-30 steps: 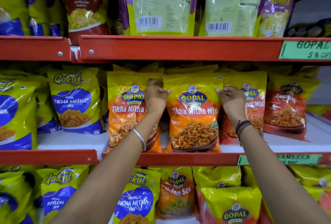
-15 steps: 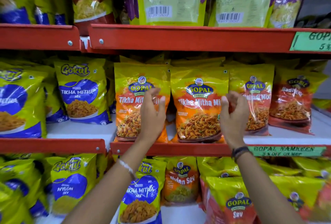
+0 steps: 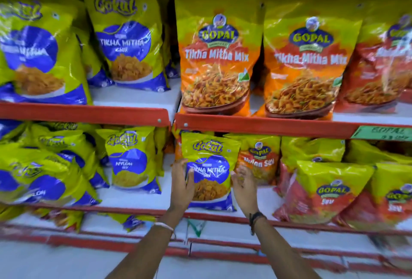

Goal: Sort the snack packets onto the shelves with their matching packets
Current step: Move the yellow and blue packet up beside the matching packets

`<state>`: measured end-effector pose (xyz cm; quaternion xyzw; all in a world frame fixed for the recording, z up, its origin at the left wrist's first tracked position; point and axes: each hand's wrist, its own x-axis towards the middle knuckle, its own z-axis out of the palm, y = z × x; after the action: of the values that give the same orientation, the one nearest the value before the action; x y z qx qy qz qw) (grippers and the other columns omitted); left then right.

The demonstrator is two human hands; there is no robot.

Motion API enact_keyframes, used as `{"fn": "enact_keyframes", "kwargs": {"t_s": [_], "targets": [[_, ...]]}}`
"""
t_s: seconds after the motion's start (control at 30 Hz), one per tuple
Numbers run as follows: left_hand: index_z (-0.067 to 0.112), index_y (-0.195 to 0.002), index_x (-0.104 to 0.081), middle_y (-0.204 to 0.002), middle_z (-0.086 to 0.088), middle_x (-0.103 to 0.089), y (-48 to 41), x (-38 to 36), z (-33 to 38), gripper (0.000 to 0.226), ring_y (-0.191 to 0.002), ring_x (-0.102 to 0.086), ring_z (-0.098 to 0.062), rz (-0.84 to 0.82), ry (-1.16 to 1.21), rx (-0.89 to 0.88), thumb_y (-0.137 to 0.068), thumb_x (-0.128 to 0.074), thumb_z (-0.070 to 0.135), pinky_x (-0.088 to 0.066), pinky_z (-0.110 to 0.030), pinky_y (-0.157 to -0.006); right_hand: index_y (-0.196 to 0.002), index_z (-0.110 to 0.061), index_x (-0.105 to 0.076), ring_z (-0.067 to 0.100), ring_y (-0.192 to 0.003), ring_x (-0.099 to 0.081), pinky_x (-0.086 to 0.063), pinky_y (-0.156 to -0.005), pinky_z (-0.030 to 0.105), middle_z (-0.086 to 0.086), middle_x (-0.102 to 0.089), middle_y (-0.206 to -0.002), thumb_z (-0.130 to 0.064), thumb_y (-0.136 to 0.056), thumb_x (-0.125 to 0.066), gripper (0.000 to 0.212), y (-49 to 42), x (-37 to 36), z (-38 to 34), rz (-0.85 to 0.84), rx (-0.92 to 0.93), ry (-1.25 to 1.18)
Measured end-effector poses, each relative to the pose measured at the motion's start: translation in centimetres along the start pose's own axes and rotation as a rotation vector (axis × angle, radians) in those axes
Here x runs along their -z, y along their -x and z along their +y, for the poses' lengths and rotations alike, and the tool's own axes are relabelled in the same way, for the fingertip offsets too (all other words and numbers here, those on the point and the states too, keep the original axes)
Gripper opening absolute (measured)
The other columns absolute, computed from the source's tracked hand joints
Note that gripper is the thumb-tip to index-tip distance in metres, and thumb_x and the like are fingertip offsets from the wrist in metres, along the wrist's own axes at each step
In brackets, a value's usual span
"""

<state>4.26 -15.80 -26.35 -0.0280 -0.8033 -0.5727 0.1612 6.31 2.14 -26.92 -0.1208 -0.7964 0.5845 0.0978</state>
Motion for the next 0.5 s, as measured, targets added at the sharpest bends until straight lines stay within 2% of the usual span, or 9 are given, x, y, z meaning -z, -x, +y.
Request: {"fn": "enact_keyframes", "kwargs": {"t_s": [0.07,0.1,0.13,0.2,0.23,0.3,0.4,0.43,0.5], "targets": [[0.023,-0.121,-0.032,-0.122,-0.008,-0.04,-0.2,0.1,-2.5,0.043,-0.114,-0.04,-0.012,-0.092,-0.05,0.101,-0.085,-0.055,0.031,-0.037,-0.039,-0.104,-0.127,-0.006,-0.046,0.023,-0.115,-0.054,-0.046,-0.098,0.052,0.006,-0.055,-0.122,-0.048,-0.081,-0.068,0.066,-1.0,-1.2,2.8,-0.111,-0.136,-0.005],[0.025,-0.124,-0.028,-0.126,-0.006,-0.035,-0.4,0.2,-3.4,0.055,-0.12,-0.038,-0.014,-0.154,-0.061,0.156,-0.081,-0.061,0.036,-0.035,-0.037,-0.107,-0.135,-0.009,-0.041,0.022,-0.123,-0.05,-0.044,-0.103,0.05,0.005,-0.052,-0.133,-0.056,-0.077,-0.068,0.08,-1.3,-1.8,3.9,-0.176,-0.185,-0.028],[0.026,-0.128,-0.026,-0.131,-0.004,-0.031,-0.6,0.1,-4.8,0.068,-0.125,-0.038,-0.019,-0.201,-0.049,0.207,-0.075,-0.067,0.041,-0.034,-0.036,-0.108,-0.14,-0.014,-0.036,0.02,-0.128,-0.047,-0.042,-0.105,0.046,0.002,-0.049,-0.139,-0.055,-0.077,-0.069,0.083,-1.2,-2.1,4.0,-0.23,-0.231,-0.061],[0.018,-0.133,-0.031,-0.132,-0.003,-0.039,-0.8,0.1,-6.5,0.086,-0.126,-0.045,-0.025,-0.312,0.018,0.358,-0.063,-0.077,0.039,-0.043,-0.032,-0.103,-0.141,-0.024,-0.036,0.016,-0.126,-0.049,-0.041,-0.1,0.037,-0.006,-0.052,-0.137,-0.041,-0.082,-0.069,0.07,-0.7,-2.4,3.3,-0.304,-0.278,-0.124],[0.013,-0.132,-0.036,-0.129,-0.005,-0.048,-0.9,0.3,-6.9,0.085,-0.122,-0.051,-0.025,-0.389,0.043,0.415,-0.061,-0.079,0.034,-0.046,-0.029,-0.097,-0.137,-0.029,-0.041,0.013,-0.122,-0.052,-0.041,-0.098,0.034,-0.01,-0.056,-0.133,-0.036,-0.084,-0.068,0.06,-0.6,-2.4,3.2,-0.335,-0.262,-0.134],[0.016,-0.125,-0.047,-0.123,-0.008,-0.061,-1.0,0.6,-7.1,0.077,-0.116,-0.058,-0.027,-0.492,0.048,0.46,-0.058,-0.081,0.032,-0.049,-0.035,-0.093,-0.126,-0.038,-0.048,0.011,-0.117,-0.056,-0.042,-0.095,0.031,-0.014,-0.061,-0.123,-0.031,-0.086,-0.067,0.046,-0.6,-2.4,3.4,-0.365,-0.24,-0.149],[0.016,-0.122,-0.051,-0.118,-0.008,-0.065,-1.0,1.1,-7.4,0.07,-0.107,-0.06,-0.022,-0.49,0.035,0.474,-0.062,-0.085,0.023,-0.049,-0.039,-0.095,-0.12,-0.035,-0.055,0.014,-0.115,-0.06,-0.047,-0.089,0.025,-0.01,-0.066,-0.117,-0.028,-0.084,-0.07,0.04,-0.3,-2.7,3.5,-0.316,-0.235,-0.138],[0.015,-0.124,-0.05,-0.118,-0.007,-0.064,-1.0,1.3,-7.1,0.07,-0.107,-0.059,-0.021,-0.483,0.036,0.471,-0.063,-0.085,0.019,-0.049,-0.038,-0.095,-0.119,-0.034,-0.057,0.014,-0.114,-0.061,-0.05,-0.089,0.028,-0.008,-0.068,-0.117,-0.029,-0.082,-0.072,0.04,0.0,-2.7,3.6,-0.293,-0.223,-0.13],[0.013,-0.126,-0.048,-0.115,-0.004,-0.063,-0.6,2.0,-6.9,0.081,-0.106,-0.059,-0.02,-0.473,0.067,0.444,-0.055,-0.086,0.026,-0.049,-0.039,-0.094,-0.12,-0.031,-0.058,0.014,-0.11,-0.064,-0.052,-0.094,0.039,-0.006,-0.069,-0.118,-0.032,-0.077,-0.076,0.046,0.8,-2.8,3.5,-0.249,-0.201,-0.119]]}}
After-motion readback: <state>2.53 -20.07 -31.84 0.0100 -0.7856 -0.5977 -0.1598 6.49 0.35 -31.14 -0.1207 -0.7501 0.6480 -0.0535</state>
